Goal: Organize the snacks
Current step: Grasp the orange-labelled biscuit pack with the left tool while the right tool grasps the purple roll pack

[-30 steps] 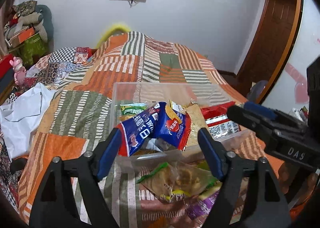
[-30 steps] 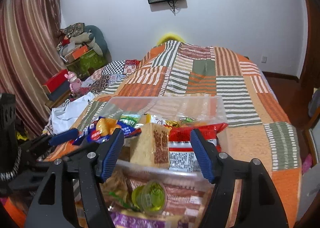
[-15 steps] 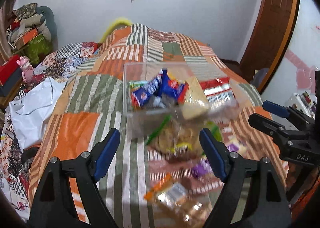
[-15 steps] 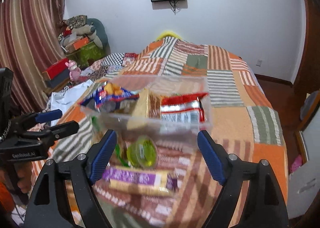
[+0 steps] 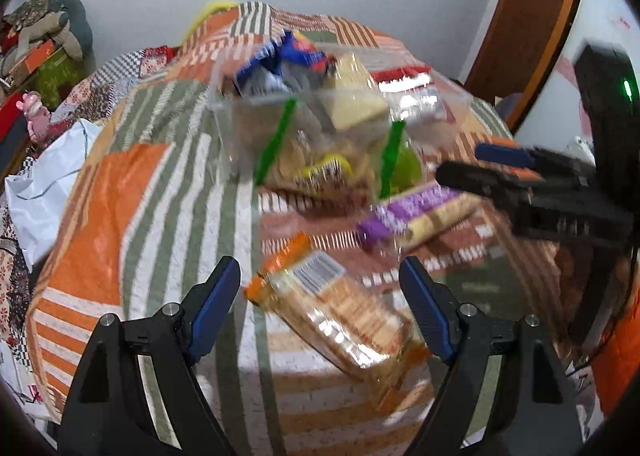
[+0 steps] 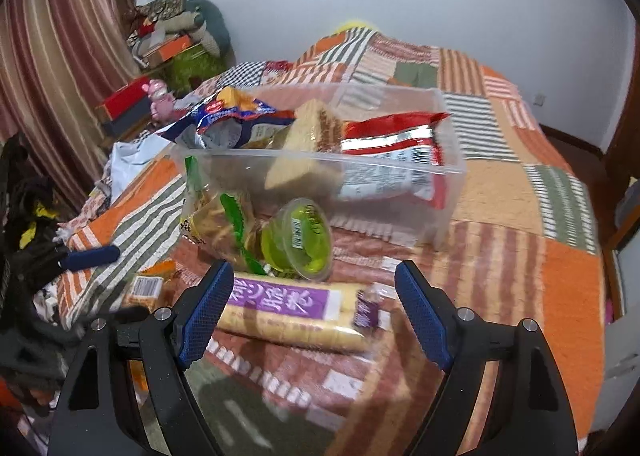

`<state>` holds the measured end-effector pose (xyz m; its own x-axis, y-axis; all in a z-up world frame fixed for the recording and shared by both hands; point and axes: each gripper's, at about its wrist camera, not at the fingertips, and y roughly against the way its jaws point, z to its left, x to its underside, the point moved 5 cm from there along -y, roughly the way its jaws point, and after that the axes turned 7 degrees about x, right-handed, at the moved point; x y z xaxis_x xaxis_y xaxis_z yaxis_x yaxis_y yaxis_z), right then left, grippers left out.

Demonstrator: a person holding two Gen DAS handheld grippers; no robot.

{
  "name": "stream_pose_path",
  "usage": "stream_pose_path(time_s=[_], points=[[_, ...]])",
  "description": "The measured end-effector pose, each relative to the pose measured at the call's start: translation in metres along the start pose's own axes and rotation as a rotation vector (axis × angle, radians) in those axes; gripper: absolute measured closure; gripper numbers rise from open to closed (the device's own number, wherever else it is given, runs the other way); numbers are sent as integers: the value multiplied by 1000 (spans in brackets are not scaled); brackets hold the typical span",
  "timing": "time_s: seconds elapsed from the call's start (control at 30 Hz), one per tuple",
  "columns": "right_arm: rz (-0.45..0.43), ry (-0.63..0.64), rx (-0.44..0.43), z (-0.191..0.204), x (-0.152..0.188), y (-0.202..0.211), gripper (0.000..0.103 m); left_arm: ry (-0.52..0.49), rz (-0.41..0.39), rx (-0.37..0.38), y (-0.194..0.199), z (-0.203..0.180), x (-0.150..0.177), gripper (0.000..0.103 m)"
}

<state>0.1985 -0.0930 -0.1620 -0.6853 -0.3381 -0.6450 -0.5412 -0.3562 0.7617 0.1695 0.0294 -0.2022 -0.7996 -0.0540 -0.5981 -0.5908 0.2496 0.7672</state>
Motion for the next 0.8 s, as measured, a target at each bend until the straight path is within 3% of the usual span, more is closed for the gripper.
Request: stream_pose_path(time_s=[0.17, 0.33, 0.8], points=[[62, 15, -44, 6, 0, -17, 22, 18, 45, -2, -14, 9, 14, 21], [130, -17, -90, 2, 9, -29, 22, -8, 24, -36, -13, 14, 19, 21], [174, 79, -141, 24, 50, 5, 22, 38, 3, -36, -8, 24, 20, 27]])
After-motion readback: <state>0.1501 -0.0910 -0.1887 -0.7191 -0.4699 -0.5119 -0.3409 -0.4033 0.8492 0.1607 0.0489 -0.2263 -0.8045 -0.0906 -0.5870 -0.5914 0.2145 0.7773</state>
